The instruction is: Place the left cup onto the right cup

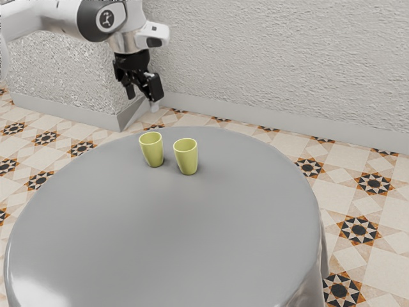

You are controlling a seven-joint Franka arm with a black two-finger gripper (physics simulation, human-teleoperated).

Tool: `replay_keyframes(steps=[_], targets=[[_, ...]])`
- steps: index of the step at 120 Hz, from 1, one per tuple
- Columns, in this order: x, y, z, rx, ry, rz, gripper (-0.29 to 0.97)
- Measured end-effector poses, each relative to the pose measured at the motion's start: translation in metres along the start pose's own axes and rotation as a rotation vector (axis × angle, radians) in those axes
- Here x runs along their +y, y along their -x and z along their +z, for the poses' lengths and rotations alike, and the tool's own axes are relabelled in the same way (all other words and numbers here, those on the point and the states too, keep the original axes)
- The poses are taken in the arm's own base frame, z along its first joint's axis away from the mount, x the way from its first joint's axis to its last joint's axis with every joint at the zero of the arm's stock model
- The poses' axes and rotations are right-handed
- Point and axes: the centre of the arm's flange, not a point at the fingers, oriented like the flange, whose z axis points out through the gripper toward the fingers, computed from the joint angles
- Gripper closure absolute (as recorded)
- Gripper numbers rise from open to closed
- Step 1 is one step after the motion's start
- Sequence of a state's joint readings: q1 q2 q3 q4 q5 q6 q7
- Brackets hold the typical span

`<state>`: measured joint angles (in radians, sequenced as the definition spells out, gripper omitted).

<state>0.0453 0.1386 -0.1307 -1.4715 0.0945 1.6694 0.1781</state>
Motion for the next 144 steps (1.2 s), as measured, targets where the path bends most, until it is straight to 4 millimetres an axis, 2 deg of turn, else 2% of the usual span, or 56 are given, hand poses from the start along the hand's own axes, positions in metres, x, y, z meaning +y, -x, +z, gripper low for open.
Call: replay_keyframes(steps=[28, 36, 44, 78, 144], targets=[[0.001, -0.002, 0.002, -0.006, 0.002, -0.01, 0.0], [0.002, -0.005, 0.009, -0.016, 0.004, -0.009, 0.0], [-0.001, -0.014, 0.018, -0.022, 0.009, -0.014, 0.0], [-0.02, -0.057, 0.033, -0.008, 0.021, -0.034, 0.0], [-0.058, -0.105, 0.076, -0.022, 0.029, -0.076, 0.0]])
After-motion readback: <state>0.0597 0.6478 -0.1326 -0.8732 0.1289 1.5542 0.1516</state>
